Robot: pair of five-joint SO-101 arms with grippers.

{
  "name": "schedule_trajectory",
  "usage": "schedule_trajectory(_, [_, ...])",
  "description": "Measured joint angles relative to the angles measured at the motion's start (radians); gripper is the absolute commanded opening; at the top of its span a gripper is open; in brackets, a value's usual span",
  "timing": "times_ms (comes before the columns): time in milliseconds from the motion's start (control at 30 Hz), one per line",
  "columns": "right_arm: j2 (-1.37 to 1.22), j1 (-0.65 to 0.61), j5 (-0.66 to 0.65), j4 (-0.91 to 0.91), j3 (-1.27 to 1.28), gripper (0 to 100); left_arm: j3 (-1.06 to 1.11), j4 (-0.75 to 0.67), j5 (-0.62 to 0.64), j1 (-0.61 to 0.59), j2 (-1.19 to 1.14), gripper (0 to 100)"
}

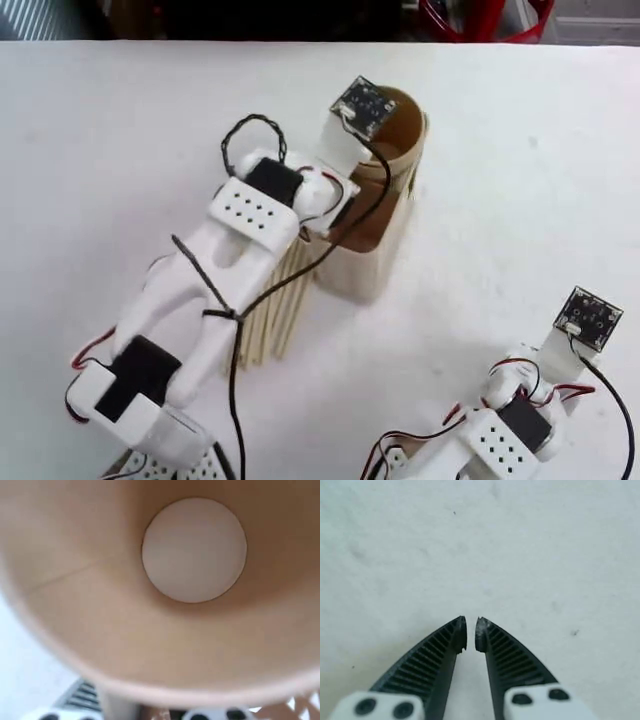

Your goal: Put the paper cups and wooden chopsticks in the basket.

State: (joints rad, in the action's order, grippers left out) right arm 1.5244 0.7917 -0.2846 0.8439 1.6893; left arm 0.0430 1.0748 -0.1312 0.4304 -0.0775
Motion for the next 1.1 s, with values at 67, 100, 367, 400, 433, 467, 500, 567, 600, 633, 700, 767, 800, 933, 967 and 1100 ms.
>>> schedule_trajectory(67, [0.000, 0.000, 0.000, 0.000, 0.000, 4.5, 0.000, -0.009, 0.009, 0.002, 0.000, 2])
schedule_trajectory(100, [0.000, 0.000, 0.000, 0.000, 0.000, 4.5, 0.000, -0.012, 0.009, 0.006, 0.000, 2])
schedule_trajectory(367, [0.000, 0.000, 0.000, 0.000, 0.000, 4.5, 0.000, -0.014, 0.009, 0.026, 0.003, 12])
schedule_trajectory(400, [0.000, 0.000, 0.000, 0.000, 0.000, 4.5, 0.000, -0.014, 0.009, 0.023, 0.003, 14])
schedule_trajectory(433, [0.000, 0.000, 0.000, 0.000, 0.000, 4.5, -0.005, -0.017, 0.009, 0.023, 0.003, 15])
schedule_trajectory(467, [0.000, 0.000, 0.000, 0.000, 0.000, 4.5, -0.017, -0.018, 0.011, 0.021, 0.003, 16])
schedule_trajectory(500, [0.000, 0.000, 0.000, 0.000, 0.000, 4.5, -0.029, -0.015, 0.011, 0.021, 0.002, 15])
schedule_trajectory(567, [0.000, 0.000, 0.000, 0.000, 0.000, 4.5, -0.063, 0.006, 0.014, 0.028, 0.000, 15])
schedule_trajectory(600, [0.000, 0.000, 0.000, 0.000, 0.000, 4.5, -0.086, 0.025, 0.014, 0.029, 0.000, 15])
schedule_trajectory(633, [0.000, 0.000, 0.000, 0.000, 0.000, 4.5, -0.114, 0.048, 0.012, 0.029, 0.000, 15])
schedule_trajectory(700, [0.000, 0.000, 0.000, 0.000, 0.000, 4.5, -0.175, 0.094, 0.012, 0.021, 0.000, 15])
schedule_trajectory(767, [0.000, 0.000, 0.000, 0.000, 0.000, 4.5, -0.242, 0.147, 0.012, 0.026, 0.000, 15])
schedule_trajectory(800, [0.000, 0.000, 0.000, 0.000, 0.000, 4.5, -0.281, 0.176, 0.012, 0.028, 0.000, 15])
schedule_trajectory(933, [0.000, 0.000, 0.000, 0.000, 0.000, 4.5, -0.462, 0.313, 0.003, 0.015, 0.000, 15])
schedule_trajectory(967, [0.000, 0.000, 0.000, 0.000, 0.000, 4.5, -0.519, 0.353, -0.009, 0.006, 0.000, 15])
schedule_trajectory(1100, [0.000, 0.000, 0.000, 0.000, 0.000, 4.5, -0.787, 0.491, -0.025, -0.064, 0.000, 15])
